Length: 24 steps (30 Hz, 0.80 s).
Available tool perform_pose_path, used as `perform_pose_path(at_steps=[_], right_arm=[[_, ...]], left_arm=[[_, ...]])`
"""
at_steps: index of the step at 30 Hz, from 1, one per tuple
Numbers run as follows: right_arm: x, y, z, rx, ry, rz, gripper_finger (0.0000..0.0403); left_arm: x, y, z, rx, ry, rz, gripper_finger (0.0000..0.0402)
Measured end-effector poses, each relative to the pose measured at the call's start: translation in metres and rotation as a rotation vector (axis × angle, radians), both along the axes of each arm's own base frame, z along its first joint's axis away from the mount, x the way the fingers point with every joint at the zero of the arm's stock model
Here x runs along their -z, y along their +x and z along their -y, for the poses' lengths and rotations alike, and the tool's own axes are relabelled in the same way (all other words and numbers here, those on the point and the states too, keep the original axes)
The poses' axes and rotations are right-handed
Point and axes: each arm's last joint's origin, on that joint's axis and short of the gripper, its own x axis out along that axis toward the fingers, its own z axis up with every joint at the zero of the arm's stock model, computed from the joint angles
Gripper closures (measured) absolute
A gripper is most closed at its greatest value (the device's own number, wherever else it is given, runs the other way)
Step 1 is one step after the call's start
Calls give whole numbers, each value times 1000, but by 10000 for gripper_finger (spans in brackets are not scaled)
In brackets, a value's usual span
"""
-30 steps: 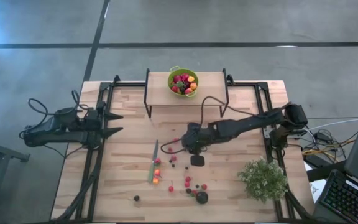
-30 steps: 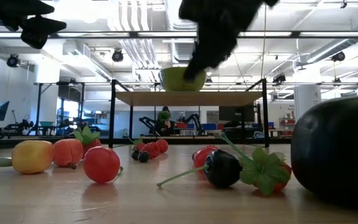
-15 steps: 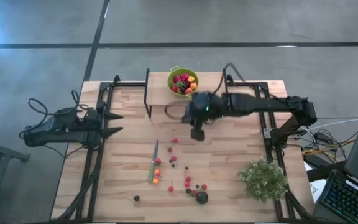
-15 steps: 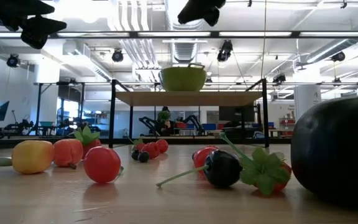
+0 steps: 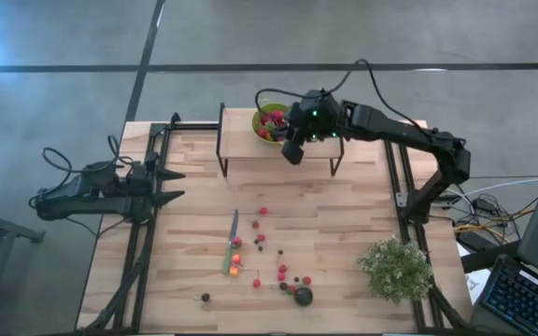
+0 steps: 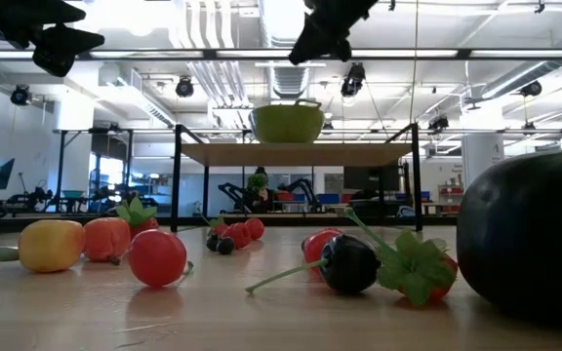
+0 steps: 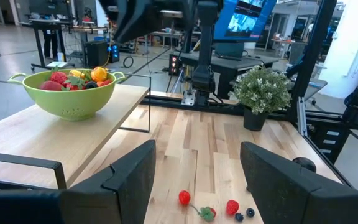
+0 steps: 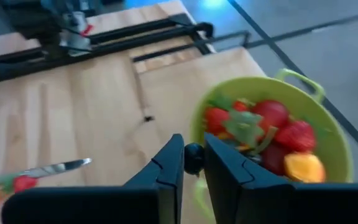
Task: Pick & Place Fruit
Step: Put the blueberry into the green colander on the shelf
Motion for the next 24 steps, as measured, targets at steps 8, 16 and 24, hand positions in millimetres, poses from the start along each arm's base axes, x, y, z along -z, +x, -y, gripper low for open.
perform_pose_path(at_steps=[8,16,24], right_arm=[[16,-5,23,93,35,5,364],[15,-5,26,106,32,28,372],[24,-4,33,144,13,40,371]], left_arm=[[0,0,0,0,0,1,161],[0,0,0,1,0,0,161],[0,0,0,0,0,0,161]])
